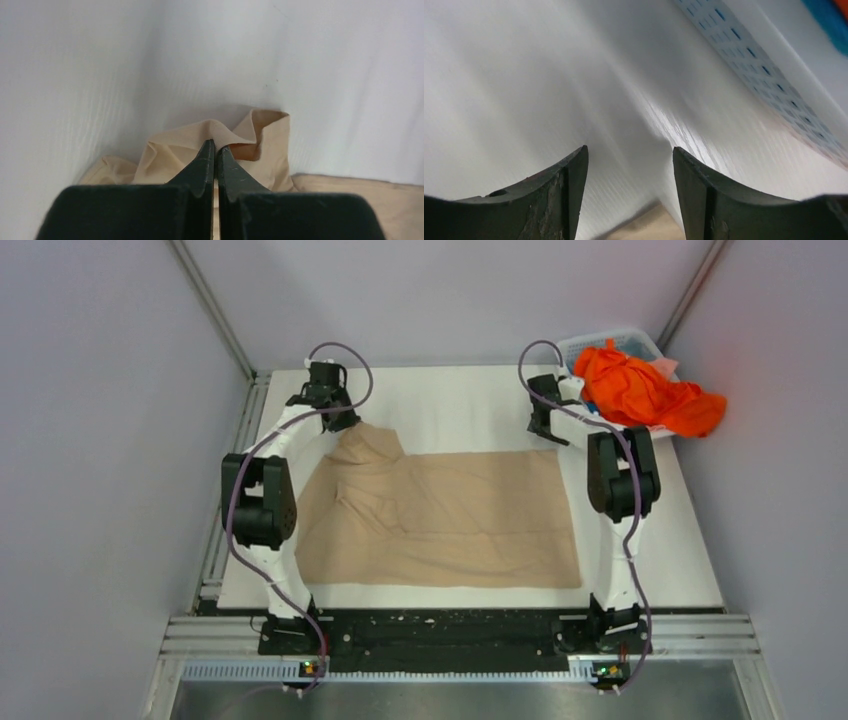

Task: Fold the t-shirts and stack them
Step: Grab the side of the flattened tshirt furthest away from the robot with both arms

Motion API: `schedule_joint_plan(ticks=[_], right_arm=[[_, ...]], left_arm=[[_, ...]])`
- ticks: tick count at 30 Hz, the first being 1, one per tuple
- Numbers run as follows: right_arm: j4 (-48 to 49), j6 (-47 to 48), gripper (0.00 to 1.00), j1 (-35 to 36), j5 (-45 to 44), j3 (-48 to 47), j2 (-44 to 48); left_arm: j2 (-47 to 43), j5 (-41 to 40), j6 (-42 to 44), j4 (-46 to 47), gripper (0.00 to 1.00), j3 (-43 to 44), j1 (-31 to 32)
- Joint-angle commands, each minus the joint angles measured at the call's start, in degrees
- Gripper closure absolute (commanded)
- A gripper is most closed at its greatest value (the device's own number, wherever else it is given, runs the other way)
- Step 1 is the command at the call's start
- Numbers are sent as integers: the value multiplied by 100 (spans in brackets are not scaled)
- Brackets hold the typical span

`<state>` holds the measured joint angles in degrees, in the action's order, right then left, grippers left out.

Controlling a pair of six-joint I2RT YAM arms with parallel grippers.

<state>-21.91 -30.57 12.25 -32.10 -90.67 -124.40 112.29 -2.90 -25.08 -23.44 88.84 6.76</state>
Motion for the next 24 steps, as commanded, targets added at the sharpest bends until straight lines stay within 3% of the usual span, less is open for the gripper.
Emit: schedule_joint_plan(ticks=[1,7,19,24], right_arm=[[-334,-234,39,44,139,761,535],[-129,-210,44,88,322,1421,1119],[95,-5,97,356,224,1403,1460],[312,199,100,667,62,1693,2087]], left_arm=[[-845,258,-29,473,100,-565,109],[-1425,262,-150,673,100,-1387,209],[-2005,262,-348,592,100,-1846,258],[-2622,9,-621,415,100,-2268,367]])
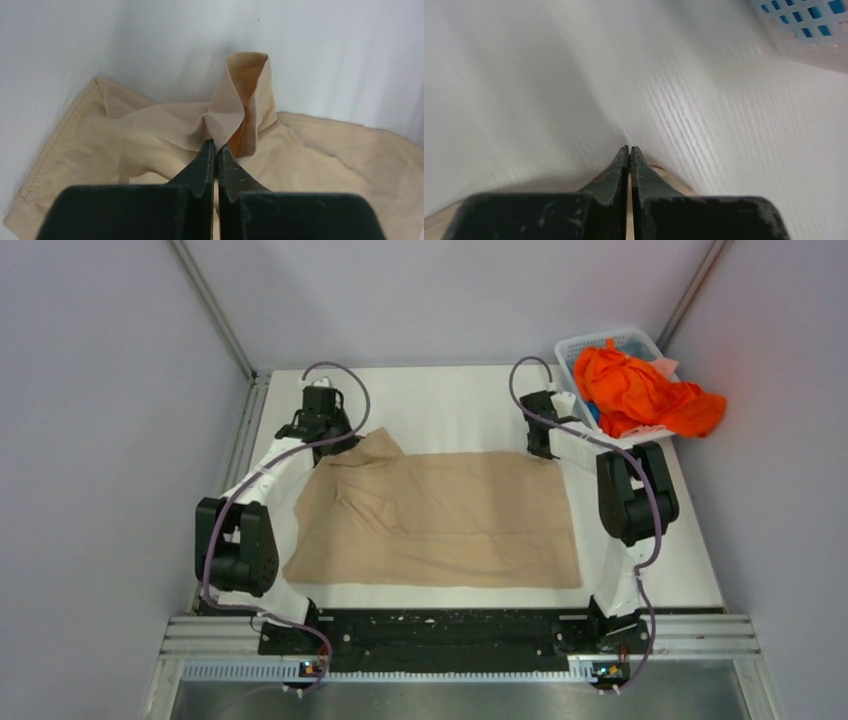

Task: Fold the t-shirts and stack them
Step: Grab the side of the flattened tshirt furthest away from the robot with both arms, then fold the other side of the tshirt into a rectangle

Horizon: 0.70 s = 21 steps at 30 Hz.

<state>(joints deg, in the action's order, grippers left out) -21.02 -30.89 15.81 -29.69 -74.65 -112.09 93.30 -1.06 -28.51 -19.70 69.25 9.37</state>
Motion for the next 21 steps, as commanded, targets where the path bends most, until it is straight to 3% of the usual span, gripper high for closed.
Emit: schedule_joint_plan(ticks=[1,6,12,17,18,19,21], right_arm=[[288,247,100,361,-204,275,1036],[447,231,100,598,-242,1204,2019],[391,181,100,757,-120,2257,3262],[93,116,100,776,-224,2715,3928],[29,95,100,326,-261,2745,4018],[-45,72,100,720,-314,2765,4092],[-190,32,100,776,-467,2774,4226]], left_arm=[[-883,-242,-350,78,100,-474,139],[-1713,-377,-784,112,100,-1382,377],[-2917,-1135,-1091,-610,100,-2150,678],[-4039,-1347,-1397,-966,100,-2987,751],[-4244,-1363,-1434,-1098,100,-3081,751],[-4422,-1425,-1508,-1243,100,-3154,751],[-4784,-1434,-1561,-1483,100,-3283,751]])
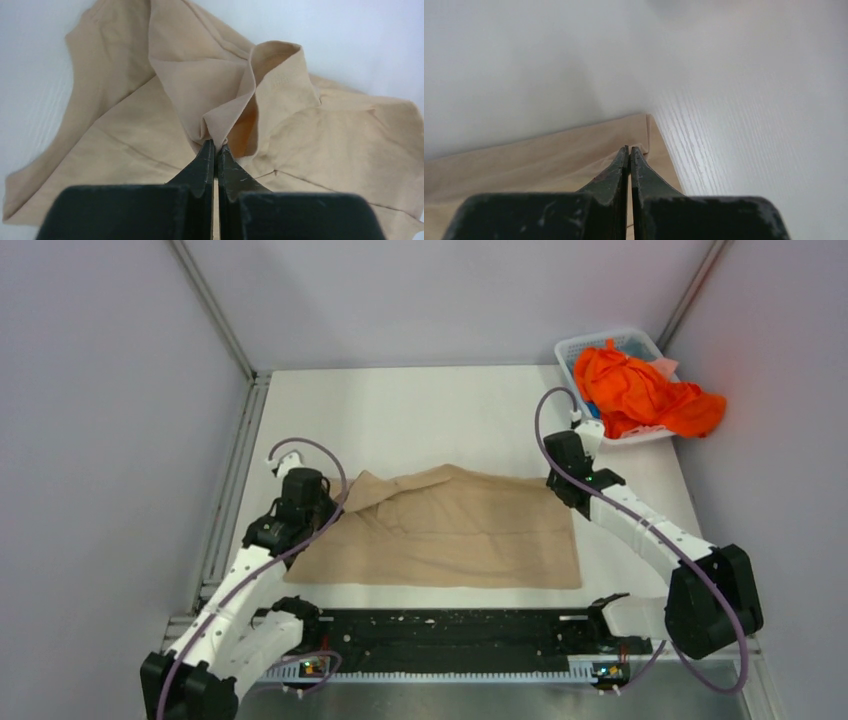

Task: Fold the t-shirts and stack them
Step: Fold the other side of the tshirt into a rectangle

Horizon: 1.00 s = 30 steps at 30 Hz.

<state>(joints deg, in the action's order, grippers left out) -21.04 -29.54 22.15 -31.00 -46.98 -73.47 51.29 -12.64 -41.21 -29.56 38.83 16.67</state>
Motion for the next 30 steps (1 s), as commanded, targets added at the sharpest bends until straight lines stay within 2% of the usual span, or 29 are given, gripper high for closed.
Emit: schedule_joint_plan(ticks=[1,7,10,16,19,21,22,24,26,29,30], right_arm=[[-252,-122,100,140,-393,4,413],[-338,-143,100,138,-325,154,603],[-340,-179,100,134,-258,233,581],[-321,-312,100,132,-317,356,367],[-445,-497,96,138,-288,342,268],[-605,-661,86,134,-376,339,260],[-709,-769,76,136,-512,330,282],[-1003,-998,49,137,-776,307,384],[-1253,-1210,35,132,-1039,291,569],[-1315,-1378,3,139,-1056,347,951],[-1248,-1376,1,138,-941,389,1055]], left_arm=[[-742,-268,-328,-584,100,-307,21],[-1604,115,-617,-955,100,-879,27],[-1994,60,-891,-1162,100,-1136,23],[-2268,27,-1632,-1539,100,-1502,23],[-2310,-108,-1905,-1809,83,-1549,22],[-2362,-45,-1942,-1931,67,-1489,26],[-2421,32,-1932,-1971,59,-1440,18],[-2593,172,-1884,-2096,46,-1253,23],[-2804,254,-1781,-2076,35,-1056,29],[-2934,701,-1317,-1311,3,-874,30],[-2789,980,-1195,-847,1,-866,24]])
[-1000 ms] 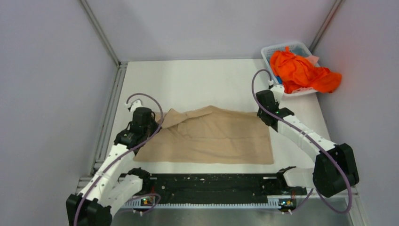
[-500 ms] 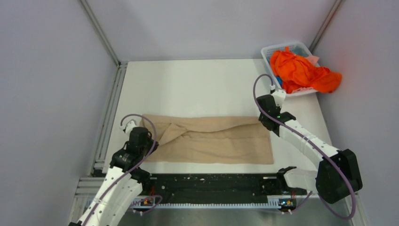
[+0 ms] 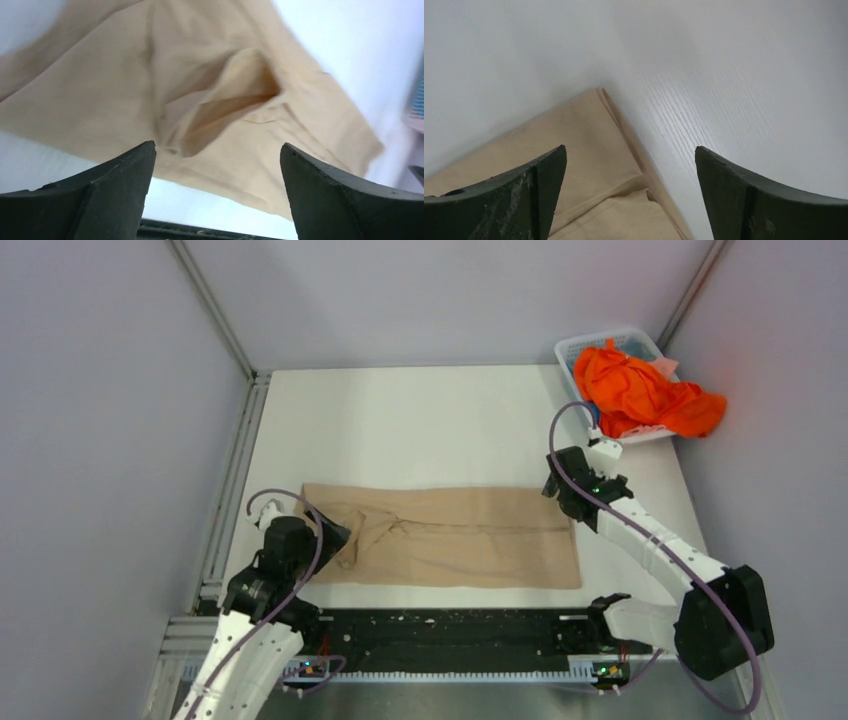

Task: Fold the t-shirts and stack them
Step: Fold the other side of the tshirt into a rectangle

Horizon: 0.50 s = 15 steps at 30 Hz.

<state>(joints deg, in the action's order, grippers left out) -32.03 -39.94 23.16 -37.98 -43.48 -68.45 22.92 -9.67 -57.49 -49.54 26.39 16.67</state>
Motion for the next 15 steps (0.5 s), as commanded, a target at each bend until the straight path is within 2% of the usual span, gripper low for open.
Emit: schedule_joint_plan(ticks=[1,3,7,9,11,13,15], right_arm=[[13,-220,1,34,-72,119,653],[506,244,1,34,585,266,784],[1127,830,1,31,1914,406,853],[1188,877,1,31,2066,427,858],[1182,901,1,37,2023,445,854],[1154,932,1,31,1965,438,852],[1075,944,1,35,1895,401,848]], left_arm=[[236,1003,567,1700,1,345,26],[951,1498,940,2651,1,351,30],[2990,935,1540,2986,1,1069,22],[3958,705,1559,2763,1,1533,26],[4609,908,1539,2922,1,1673,36],[4925,1781,1538,3211,1,1608,75],[4898,2207,1550,3284,1,1496,314]])
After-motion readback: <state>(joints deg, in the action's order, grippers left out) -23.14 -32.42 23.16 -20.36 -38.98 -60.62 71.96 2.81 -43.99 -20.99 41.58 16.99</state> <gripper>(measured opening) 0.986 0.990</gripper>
